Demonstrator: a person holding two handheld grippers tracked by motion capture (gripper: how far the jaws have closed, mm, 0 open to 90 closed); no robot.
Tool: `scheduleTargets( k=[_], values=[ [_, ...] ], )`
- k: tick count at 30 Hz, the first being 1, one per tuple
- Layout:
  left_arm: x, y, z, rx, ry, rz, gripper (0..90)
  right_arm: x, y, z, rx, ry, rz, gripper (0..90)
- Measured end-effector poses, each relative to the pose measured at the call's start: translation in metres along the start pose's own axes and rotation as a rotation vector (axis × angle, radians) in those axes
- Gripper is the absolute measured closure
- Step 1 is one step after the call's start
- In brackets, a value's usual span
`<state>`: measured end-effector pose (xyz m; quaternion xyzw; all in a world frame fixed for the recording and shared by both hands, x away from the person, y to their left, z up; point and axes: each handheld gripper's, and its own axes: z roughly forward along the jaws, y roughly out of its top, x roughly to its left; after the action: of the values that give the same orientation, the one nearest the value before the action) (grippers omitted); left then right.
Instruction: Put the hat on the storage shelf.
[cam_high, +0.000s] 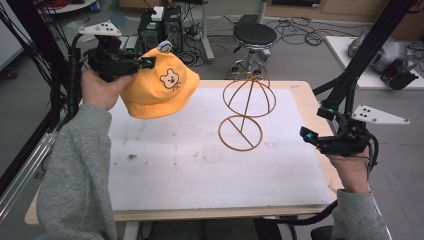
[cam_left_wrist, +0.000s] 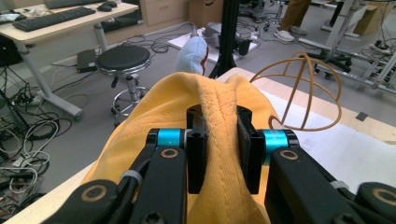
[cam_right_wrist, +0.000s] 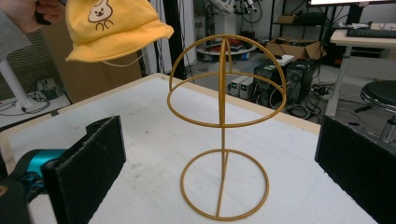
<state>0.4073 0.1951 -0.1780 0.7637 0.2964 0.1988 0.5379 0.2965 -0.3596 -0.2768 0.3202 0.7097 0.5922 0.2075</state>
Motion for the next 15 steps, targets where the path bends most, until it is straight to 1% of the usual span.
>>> scheduleTargets(
  k=[6,8,11,13,14,15],
  values=[
    [-0.009,0.012,0.011,0.009,-0.013,0.015,77.1,-0.002,0.000,-0.003,-0.006,0.002,0.003,1.3],
    [-0.017,0.021,0.020,0.015,-0.021,0.028,77.1,-0.003,0.001,-0.008,-0.020,-0.001,0.006,1.3],
    [-0.023,0.027,0.027,0.008,-0.035,0.035,77.0,-0.004,0.001,-0.012,-0.033,-0.002,0.012,1.3],
    [-0.028,0.031,0.032,0.013,-0.045,0.042,77.0,-0.006,0.001,-0.015,-0.036,-0.001,0.009,1.3],
    [-0.028,0.031,0.032,0.013,-0.045,0.042,77.0,-0.006,0.001,-0.016,-0.037,-0.001,0.013,1.3],
    [-0.032,0.034,0.039,0.002,-0.060,0.033,77.0,-0.006,0.001,-0.016,-0.036,0.004,0.014,1.3]
  ],
)
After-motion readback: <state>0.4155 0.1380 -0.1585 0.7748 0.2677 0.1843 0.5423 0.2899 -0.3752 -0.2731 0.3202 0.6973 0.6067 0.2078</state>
